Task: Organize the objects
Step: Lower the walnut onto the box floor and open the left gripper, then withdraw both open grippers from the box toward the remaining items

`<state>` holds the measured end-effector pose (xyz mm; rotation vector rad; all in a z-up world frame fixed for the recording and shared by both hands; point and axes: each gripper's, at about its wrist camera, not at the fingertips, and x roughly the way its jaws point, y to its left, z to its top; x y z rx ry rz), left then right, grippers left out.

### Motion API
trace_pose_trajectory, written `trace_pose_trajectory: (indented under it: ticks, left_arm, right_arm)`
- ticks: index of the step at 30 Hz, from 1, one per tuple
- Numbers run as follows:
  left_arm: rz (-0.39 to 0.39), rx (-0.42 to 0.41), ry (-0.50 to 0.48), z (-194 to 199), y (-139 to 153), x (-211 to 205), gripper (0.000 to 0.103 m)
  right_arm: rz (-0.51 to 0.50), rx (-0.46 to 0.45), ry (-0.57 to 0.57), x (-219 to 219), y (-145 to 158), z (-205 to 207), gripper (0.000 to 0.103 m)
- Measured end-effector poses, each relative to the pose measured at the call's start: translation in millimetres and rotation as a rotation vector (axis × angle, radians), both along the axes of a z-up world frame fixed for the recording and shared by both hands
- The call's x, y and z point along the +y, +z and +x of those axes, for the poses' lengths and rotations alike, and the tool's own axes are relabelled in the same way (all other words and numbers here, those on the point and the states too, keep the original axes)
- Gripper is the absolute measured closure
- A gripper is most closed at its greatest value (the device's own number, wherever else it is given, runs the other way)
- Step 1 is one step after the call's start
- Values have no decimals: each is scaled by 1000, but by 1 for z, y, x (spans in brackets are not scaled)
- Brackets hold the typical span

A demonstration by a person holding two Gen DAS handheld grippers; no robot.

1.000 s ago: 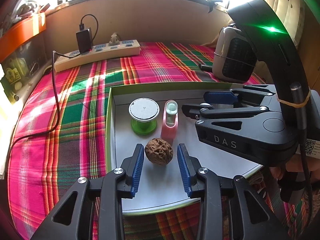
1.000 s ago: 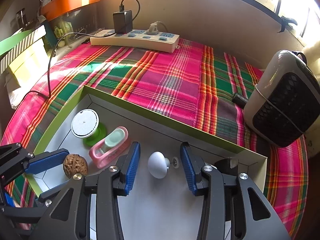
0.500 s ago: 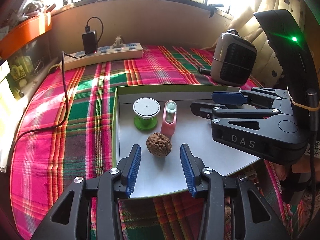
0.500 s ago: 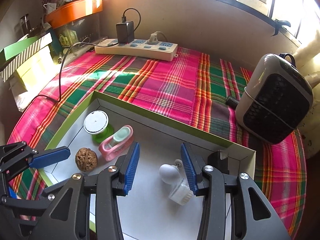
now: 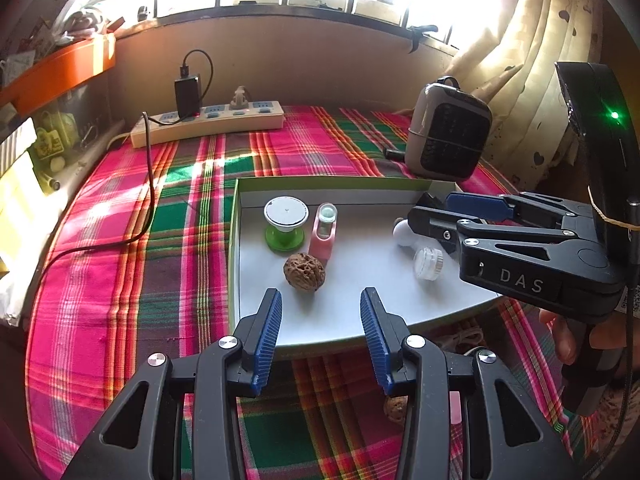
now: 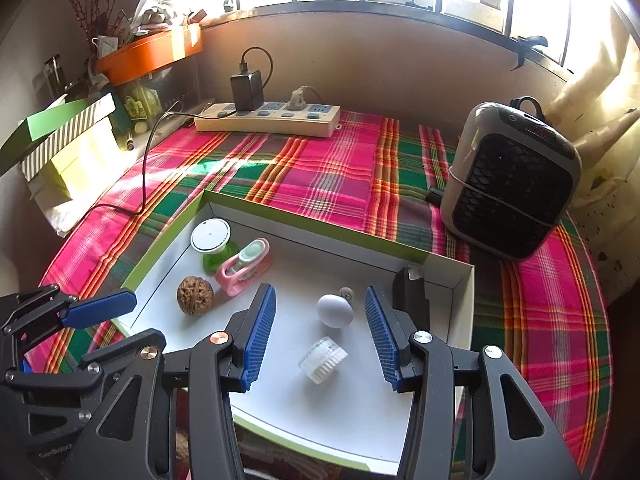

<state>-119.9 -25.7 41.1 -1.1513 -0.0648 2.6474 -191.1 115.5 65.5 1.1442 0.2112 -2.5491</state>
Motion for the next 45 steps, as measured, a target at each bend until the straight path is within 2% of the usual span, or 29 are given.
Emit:
trace_pose_trajectory:
  ticks: [7, 15, 27, 34, 45]
  left_arm:
    - [28, 8, 3, 15, 4, -1, 64]
    - [51, -4, -38, 32, 1, 6, 63]
    - [81, -47, -101, 47, -16, 21, 60]
    - [81, -78, -122, 46, -26, 32, 60]
    - [91, -89, -124, 38, -29, 41, 60]
  right_arm:
    - [-35, 23, -34, 19, 9, 24, 55]
    - [-62, 56, -60, 38, 16, 58, 55]
    - [-89, 62, -90, 59, 4, 95, 55]
    - [-99, 35, -91, 66, -9, 105, 55]
    - [-119, 27, -94, 77, -13, 108, 54]
